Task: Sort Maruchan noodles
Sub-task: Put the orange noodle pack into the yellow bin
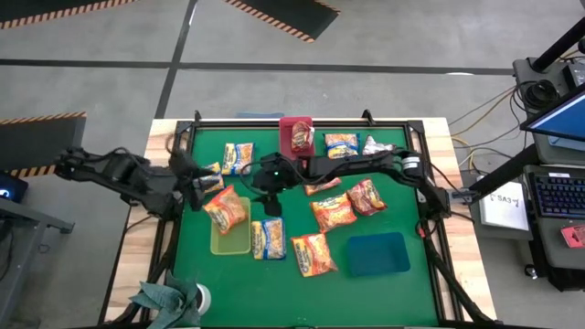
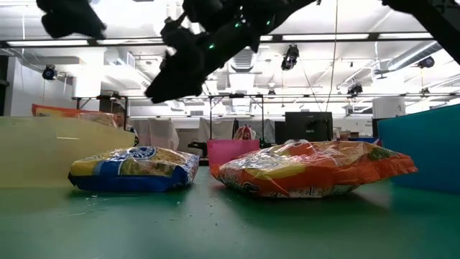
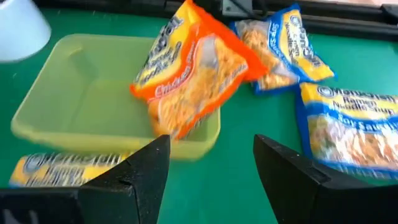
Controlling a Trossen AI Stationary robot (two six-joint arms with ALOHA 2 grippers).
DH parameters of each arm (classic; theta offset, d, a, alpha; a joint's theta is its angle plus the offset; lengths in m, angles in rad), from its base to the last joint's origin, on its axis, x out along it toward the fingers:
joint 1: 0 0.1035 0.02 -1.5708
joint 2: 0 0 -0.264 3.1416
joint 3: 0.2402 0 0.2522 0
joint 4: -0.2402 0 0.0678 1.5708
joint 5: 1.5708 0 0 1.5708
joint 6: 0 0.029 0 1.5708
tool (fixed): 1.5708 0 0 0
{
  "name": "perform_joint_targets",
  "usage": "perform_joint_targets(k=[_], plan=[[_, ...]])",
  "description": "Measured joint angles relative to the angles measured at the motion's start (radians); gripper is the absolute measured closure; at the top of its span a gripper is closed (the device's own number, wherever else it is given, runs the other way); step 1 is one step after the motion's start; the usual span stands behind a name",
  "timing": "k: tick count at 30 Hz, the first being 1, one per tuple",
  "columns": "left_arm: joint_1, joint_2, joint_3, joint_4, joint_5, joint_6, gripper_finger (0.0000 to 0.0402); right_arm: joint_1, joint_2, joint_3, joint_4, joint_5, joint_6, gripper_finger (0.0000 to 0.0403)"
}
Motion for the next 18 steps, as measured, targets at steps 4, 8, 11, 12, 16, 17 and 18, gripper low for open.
perform_joint_targets(k=[4, 8, 11, 12, 16, 17, 18], plan=[[0.001, 0.08, -0.008, -0.039, 0.085, -0.061, 0.0269, 0.002, -0.087, -0.078, -0.038, 0.0, -0.006, 0.0188], [0.001, 0.159, -0.008, -0.053, 0.151, -0.036, 0.0261, 0.005, -0.2, -0.233, 0.017, 0.0, 0.016, 0.0194], [0.003, 0.2, -0.009, -0.066, 0.17, 0.031, 0.0248, 0.011, -0.284, -0.372, 0.109, 0.001, 0.037, 0.0197], [0.005, 0.208, -0.009, -0.067, 0.176, 0.06, 0.0244, 0.013, -0.315, -0.423, 0.141, 0.0, 0.035, 0.0197], [0.022, 0.221, -0.009, -0.106, 0.187, 0.14, 0.0231, 0.019, -0.402, -0.6, 0.309, 0.0, 0.045, 0.0197], [0.03, 0.218, -0.012, -0.113, 0.187, 0.148, 0.0231, 0.02, -0.42, -0.637, 0.36, 0.0, 0.051, 0.0197], [0.039, 0.211, -0.018, -0.114, 0.187, 0.155, 0.0231, 0.02, -0.44, -0.673, 0.409, 0.0, 0.06, 0.0197]])
